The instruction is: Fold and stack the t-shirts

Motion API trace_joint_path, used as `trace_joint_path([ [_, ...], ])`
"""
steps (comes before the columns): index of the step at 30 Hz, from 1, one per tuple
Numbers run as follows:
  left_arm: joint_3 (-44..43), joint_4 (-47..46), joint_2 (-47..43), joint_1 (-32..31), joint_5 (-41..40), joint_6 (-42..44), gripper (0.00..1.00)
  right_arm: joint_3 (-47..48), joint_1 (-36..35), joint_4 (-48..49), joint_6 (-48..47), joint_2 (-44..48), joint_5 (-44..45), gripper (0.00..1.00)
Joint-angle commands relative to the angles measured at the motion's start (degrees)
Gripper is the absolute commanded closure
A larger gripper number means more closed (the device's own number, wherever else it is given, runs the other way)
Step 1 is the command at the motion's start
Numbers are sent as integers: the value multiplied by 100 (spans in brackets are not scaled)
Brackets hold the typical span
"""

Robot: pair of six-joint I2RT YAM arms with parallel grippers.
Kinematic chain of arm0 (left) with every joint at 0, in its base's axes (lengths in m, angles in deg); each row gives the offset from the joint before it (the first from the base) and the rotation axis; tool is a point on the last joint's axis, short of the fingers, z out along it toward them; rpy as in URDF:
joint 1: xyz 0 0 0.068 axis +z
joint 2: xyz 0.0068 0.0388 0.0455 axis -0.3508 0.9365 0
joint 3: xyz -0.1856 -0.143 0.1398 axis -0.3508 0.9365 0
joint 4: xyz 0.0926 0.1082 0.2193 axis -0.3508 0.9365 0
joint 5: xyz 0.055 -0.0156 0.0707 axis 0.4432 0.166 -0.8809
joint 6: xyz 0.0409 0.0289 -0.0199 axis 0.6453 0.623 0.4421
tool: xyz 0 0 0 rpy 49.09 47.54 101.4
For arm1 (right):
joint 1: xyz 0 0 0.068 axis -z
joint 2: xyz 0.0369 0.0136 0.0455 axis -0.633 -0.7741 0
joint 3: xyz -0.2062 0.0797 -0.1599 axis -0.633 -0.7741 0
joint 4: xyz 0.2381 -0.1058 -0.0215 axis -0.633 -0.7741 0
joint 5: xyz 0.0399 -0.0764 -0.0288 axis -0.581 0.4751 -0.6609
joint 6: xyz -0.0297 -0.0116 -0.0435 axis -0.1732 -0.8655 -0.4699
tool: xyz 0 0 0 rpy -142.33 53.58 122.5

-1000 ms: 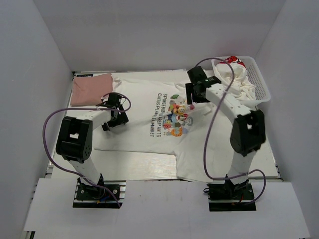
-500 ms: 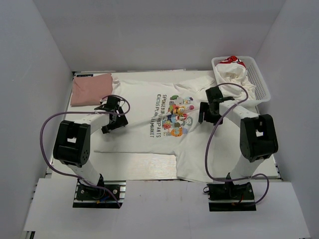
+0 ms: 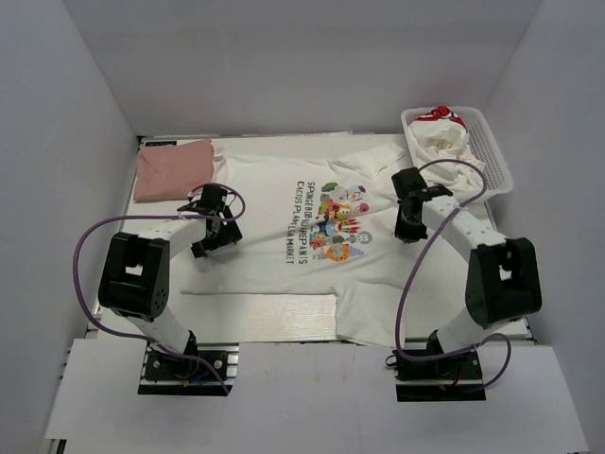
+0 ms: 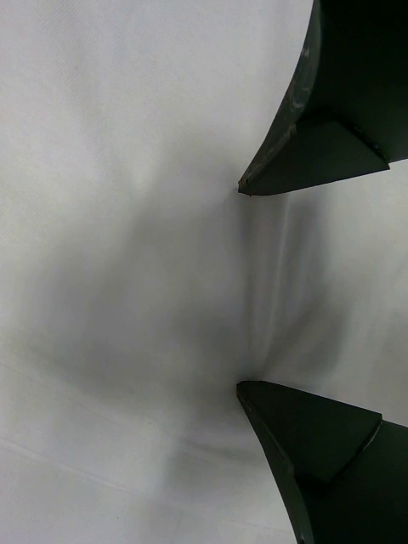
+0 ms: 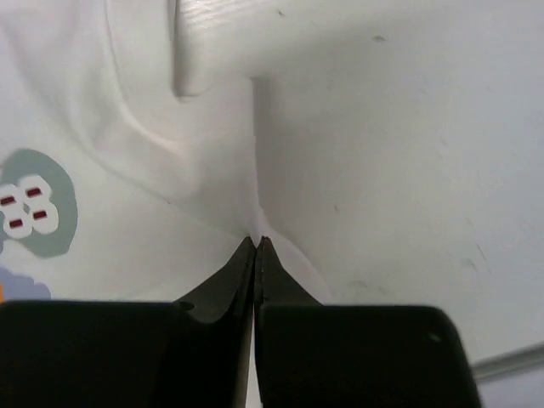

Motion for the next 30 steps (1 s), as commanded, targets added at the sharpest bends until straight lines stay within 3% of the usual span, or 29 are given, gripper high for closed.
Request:
trace_joint_path([
  [1,-29,341,-68,32,257,-112,0,410,-407,-1564,792,422,1348,100],
  [5,-82,473,-68,32,257,-112,0,533,-1155,-2147,1285,81,962,100],
  [9,-196,526,-68,32,204,-112,0,1033,-1894,-2674,1865,-903,1557,100],
  [12,-196,578,-68,32,204,-112,0,1533,-2237,-2992,2024,-1519,1657,72],
  [13,-196,578,-68,32,204,-112,0,1578,-2281,-2670,1859,-1555,1369,58],
  [18,-196,640,-68,32,152,-112,0,1254,-2141,-910,1049,-556,-127,28],
  [25,-363,693,-182,32,46,-7,0,982,-1535,-558,1057,-131,-207,20],
  [26,-363,693,-182,32,46,-6,0,938,-1465,-523,1110,-114,-198,15],
  [30,-530,640,-130,32,108,47,0,692,-797,-225,1198,-87,-207,14],
])
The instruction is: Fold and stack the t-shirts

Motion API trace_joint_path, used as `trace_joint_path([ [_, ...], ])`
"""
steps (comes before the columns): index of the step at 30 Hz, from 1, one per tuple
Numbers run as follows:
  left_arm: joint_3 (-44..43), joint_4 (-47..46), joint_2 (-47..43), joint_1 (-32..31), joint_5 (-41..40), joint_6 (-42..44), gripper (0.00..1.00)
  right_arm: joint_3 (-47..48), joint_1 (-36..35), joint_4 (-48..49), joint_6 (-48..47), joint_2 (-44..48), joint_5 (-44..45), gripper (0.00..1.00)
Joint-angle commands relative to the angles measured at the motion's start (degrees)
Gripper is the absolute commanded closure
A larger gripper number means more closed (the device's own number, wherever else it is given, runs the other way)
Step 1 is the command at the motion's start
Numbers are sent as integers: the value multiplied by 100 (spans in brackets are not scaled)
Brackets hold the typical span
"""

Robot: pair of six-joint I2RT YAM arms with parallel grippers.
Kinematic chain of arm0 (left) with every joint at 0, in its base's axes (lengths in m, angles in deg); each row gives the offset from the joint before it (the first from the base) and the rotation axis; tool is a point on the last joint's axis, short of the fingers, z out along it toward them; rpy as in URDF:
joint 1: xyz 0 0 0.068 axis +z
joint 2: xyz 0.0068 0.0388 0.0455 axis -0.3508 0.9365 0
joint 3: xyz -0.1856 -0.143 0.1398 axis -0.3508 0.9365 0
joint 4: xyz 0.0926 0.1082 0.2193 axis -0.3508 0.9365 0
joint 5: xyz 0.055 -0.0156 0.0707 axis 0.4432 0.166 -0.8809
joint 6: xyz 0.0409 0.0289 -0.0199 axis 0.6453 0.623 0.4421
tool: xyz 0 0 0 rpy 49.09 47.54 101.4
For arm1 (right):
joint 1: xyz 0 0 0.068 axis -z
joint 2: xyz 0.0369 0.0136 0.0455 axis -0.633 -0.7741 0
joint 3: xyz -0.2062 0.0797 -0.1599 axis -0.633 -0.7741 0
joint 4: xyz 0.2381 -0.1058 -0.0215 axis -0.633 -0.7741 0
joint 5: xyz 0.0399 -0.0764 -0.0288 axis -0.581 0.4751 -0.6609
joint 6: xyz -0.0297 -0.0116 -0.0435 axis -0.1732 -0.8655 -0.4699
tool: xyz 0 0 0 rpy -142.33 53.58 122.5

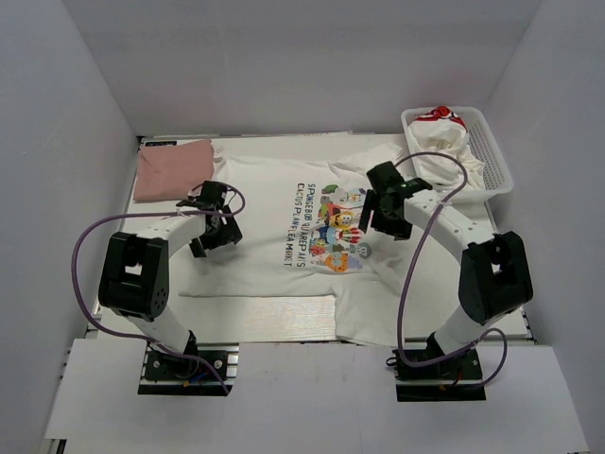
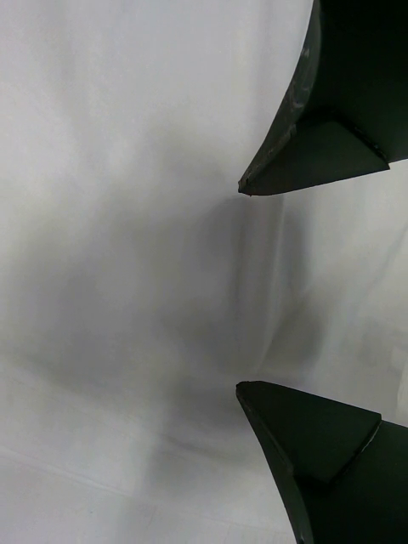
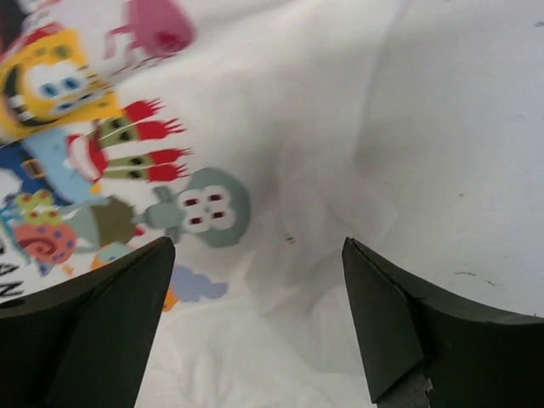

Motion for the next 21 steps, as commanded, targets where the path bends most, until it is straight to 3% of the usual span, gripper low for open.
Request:
trace_joint_path([
  [1,-307,-9,-131,32,44,64,0,-287,471,338,66,61,-78,14],
  [4,-360,-123,-70,-21,97,117,0,-718,867,882,-30,-52,-262,19],
  [11,-422,-123,220,-21,45,117,0,-438,1255,1560,-672,-922,-499,23],
  [14,-369,-123,361,-21,-60,117,0,-359,1377,1701,-786,-1186,-386,35],
  [18,-229,-71,589,40,-184,-23,0,-254,1544,1351,-725,-1274,18,70],
  [21,-44,-184,765,93,-53,-155,0,-78,1650,1113,-743,-1108,606,75],
])
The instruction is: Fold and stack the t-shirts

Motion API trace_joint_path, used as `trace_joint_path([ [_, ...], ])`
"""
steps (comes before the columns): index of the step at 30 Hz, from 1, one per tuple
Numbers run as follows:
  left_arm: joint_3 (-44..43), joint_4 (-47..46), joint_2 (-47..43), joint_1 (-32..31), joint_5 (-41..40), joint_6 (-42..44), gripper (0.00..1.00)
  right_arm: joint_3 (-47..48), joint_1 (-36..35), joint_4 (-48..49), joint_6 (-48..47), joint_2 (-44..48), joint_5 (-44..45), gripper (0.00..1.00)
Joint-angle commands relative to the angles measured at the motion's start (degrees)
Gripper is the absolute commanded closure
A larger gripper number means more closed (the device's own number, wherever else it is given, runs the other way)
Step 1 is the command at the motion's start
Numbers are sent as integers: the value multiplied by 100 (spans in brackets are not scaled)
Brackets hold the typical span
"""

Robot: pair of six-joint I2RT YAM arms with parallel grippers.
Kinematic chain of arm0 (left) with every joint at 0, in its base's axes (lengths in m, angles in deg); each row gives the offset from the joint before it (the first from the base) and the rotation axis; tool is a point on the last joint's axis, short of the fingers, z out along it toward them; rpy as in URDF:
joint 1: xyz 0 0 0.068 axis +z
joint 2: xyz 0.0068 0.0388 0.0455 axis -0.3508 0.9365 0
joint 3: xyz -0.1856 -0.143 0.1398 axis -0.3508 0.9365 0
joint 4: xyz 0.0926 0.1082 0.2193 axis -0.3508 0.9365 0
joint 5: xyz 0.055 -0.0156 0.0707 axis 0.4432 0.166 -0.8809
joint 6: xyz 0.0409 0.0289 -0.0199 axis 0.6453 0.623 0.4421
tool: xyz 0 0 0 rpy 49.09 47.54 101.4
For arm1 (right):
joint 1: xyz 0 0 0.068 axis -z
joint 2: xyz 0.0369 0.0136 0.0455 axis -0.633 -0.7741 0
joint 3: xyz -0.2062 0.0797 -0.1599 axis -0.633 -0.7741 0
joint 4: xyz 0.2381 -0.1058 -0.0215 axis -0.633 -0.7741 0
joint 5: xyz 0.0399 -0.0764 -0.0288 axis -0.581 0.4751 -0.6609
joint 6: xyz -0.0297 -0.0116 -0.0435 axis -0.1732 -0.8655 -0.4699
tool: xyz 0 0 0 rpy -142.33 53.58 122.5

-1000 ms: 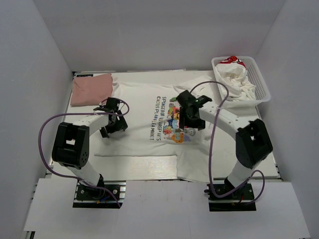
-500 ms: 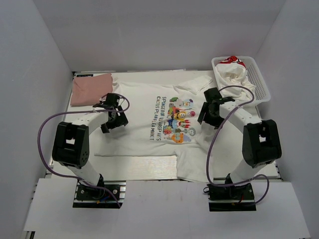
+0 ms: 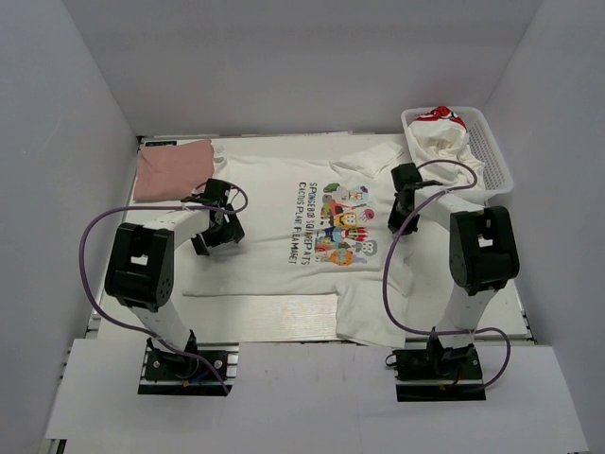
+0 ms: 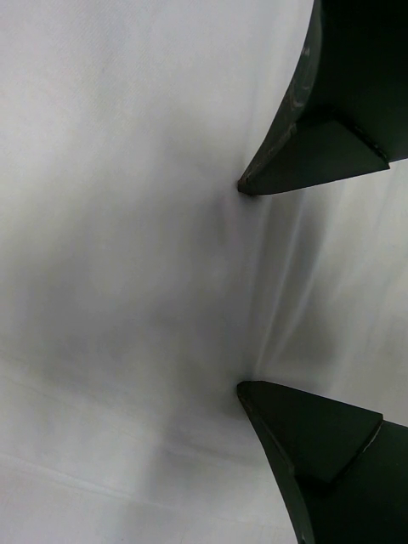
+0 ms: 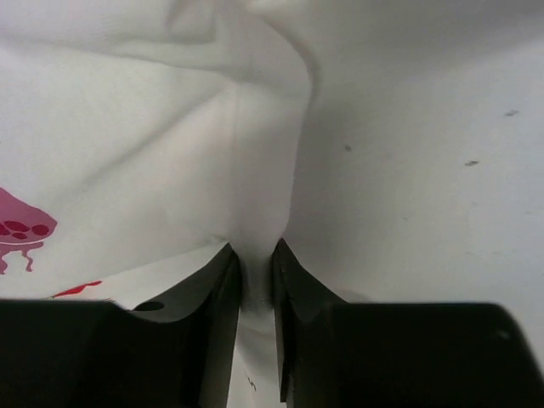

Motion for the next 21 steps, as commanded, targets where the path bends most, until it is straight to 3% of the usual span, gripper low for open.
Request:
trace_joint_path([
  [1,297,-69,360,94,-48,-184,0,361,240,-433,-148,210,1124,77],
  [9,297,563,633,94,-793,-561,0,731,469,-1032,-307,624,2094,67],
  [13,297,897,686,94,-1066,-825,0,583,469,-1093,-500,721,1559,70],
  [16,236,1388,686,146,-1540,-1210,0,259,425,-1084,-640,861,603,58],
  [21,122,2479,661,330,-2280,-1951,0,-375,434,-593,-772,1160,-428,48],
])
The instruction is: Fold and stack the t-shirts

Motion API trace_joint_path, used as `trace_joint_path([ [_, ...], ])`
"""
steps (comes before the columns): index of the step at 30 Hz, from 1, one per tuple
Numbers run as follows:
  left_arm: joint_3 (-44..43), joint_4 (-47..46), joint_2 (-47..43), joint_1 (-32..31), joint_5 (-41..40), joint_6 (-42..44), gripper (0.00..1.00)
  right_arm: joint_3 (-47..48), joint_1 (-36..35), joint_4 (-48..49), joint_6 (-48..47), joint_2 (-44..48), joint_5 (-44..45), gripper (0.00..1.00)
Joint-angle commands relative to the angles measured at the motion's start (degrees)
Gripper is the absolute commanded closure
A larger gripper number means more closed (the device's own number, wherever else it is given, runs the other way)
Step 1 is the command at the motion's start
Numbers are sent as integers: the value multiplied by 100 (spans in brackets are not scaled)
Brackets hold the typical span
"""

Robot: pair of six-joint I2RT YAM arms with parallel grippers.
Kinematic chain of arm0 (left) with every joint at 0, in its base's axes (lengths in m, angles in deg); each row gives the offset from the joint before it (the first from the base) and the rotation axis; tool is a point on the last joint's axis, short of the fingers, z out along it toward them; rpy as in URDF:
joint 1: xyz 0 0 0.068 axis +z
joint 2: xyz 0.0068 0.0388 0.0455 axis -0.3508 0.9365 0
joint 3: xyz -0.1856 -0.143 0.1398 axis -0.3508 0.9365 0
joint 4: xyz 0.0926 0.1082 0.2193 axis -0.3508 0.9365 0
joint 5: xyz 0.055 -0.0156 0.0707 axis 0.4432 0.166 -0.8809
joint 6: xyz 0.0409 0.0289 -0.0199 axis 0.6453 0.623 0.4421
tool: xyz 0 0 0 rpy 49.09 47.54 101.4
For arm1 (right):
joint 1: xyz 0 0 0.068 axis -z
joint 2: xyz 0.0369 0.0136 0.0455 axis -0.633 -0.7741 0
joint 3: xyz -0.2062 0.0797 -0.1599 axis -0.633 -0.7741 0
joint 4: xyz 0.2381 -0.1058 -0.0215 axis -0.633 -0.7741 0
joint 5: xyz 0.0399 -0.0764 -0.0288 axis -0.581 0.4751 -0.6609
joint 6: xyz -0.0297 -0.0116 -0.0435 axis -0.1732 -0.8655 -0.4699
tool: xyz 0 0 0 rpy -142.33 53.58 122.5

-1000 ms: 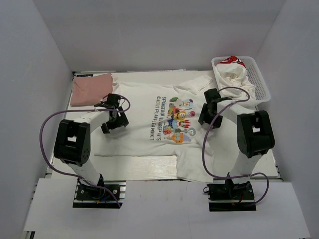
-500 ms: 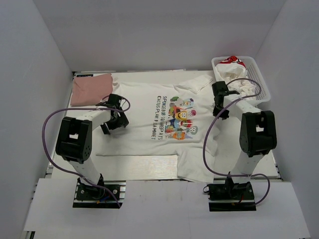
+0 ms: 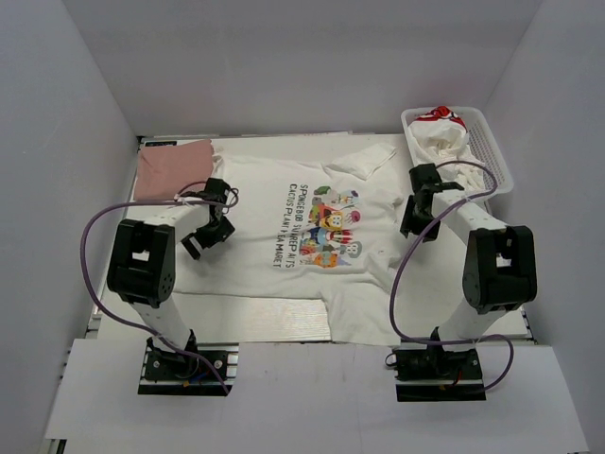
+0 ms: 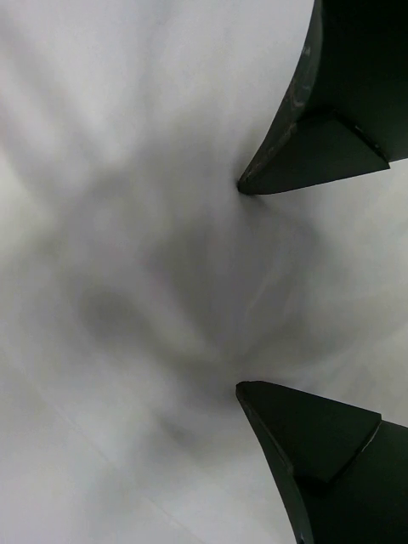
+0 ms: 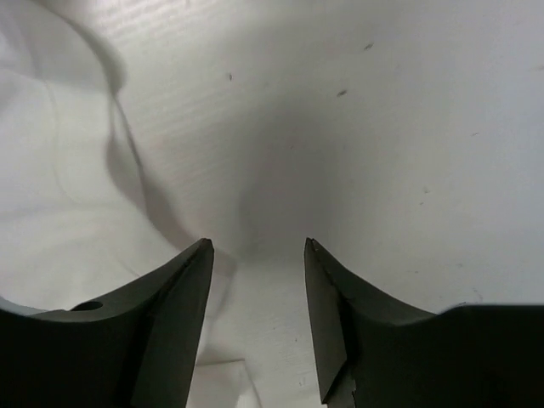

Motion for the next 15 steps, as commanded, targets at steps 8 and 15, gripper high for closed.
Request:
trace_joint_path([
  [8,-204,1916,-849,441,-1008,-190,0,8,-141,754,-439,148,-1487,39],
  [15,-978,-710,-1151,187,2031,1790,0,474,-291,1282,-536,-186,-1699,38],
])
